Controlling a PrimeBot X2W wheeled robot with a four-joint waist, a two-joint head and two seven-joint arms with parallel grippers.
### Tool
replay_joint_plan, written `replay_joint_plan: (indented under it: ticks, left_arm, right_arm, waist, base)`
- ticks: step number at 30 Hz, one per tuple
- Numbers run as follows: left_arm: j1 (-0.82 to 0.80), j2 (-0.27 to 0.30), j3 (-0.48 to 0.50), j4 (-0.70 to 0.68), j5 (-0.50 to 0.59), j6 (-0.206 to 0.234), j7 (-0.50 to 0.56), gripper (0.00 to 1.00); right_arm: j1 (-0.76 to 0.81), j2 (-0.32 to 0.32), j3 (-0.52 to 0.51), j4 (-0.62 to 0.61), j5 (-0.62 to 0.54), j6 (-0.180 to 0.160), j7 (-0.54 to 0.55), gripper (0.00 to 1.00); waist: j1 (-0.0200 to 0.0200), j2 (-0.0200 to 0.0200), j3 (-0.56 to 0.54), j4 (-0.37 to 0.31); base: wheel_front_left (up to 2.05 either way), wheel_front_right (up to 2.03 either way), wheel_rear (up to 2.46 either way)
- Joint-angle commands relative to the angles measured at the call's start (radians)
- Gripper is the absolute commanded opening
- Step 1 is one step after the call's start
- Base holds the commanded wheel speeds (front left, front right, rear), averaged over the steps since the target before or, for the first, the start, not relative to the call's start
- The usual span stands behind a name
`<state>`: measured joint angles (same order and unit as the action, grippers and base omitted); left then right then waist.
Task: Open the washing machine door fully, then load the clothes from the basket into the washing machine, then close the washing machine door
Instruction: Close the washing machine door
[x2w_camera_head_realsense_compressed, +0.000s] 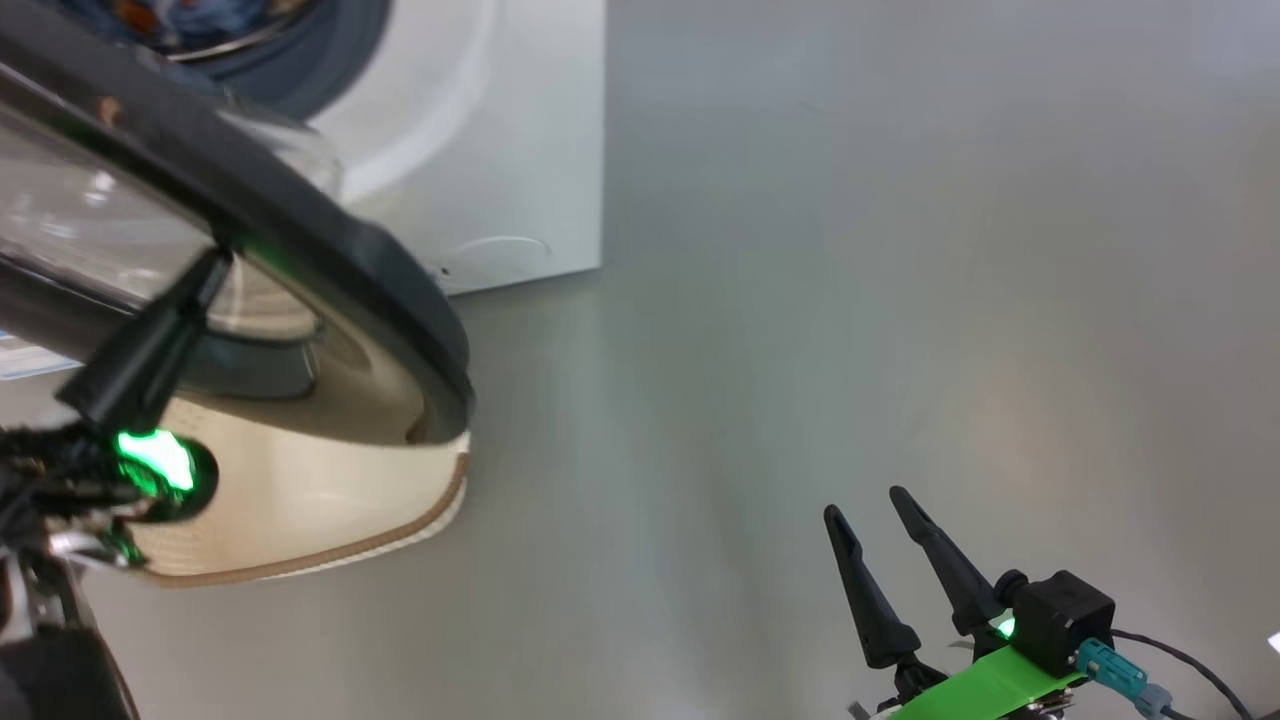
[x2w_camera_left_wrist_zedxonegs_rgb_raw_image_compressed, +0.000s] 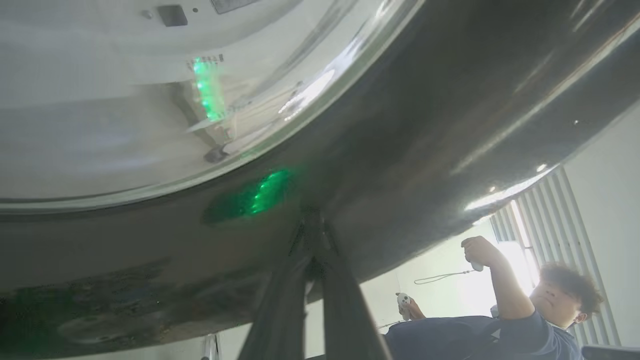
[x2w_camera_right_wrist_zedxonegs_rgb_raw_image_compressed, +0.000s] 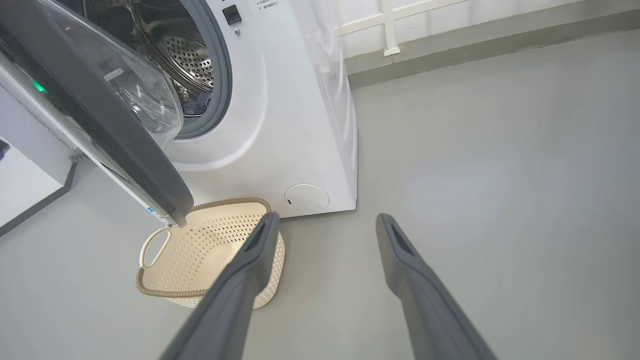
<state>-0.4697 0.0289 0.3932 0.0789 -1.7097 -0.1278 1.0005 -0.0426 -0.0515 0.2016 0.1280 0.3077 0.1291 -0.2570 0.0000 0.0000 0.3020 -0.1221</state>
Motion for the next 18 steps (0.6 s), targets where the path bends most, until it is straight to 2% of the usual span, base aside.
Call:
replay_joint_plan:
  ticks: [1,9,18]
  left_arm:
    - [-0.033,0.022,0.027,-0.019,0.012,-0.003,-0.005,0.0]
    - [-0.116,0.047,0.068,0.026,0.065,-0.003,-0.05,0.0]
    - [-0.132,0.042,0.1,0.067,0.071,-0.003,-0.059,0.0]
  right_arm:
    - [-0.006,0.001,0.023,-0.028,0.005,0.002,-0.005,1.0]
    - [-0.007,0.001,0.031,-0.053,0.013,0.002,-0.005,1.0]
    - [-0.011,0.001,0.017,-0.047,0.014,0.002,-0.005,1.0]
  waist:
    - [0.0,0.0,0.037,-0.038]
    - [0.0,0.0,0.073,-0.072]
    - [0.0,0.0,0.052,-0.057]
  base:
    - [0.0,0.0,0.0]
    - [0.0,0.0,0.0]
    - [0.0,0.0,0.0]
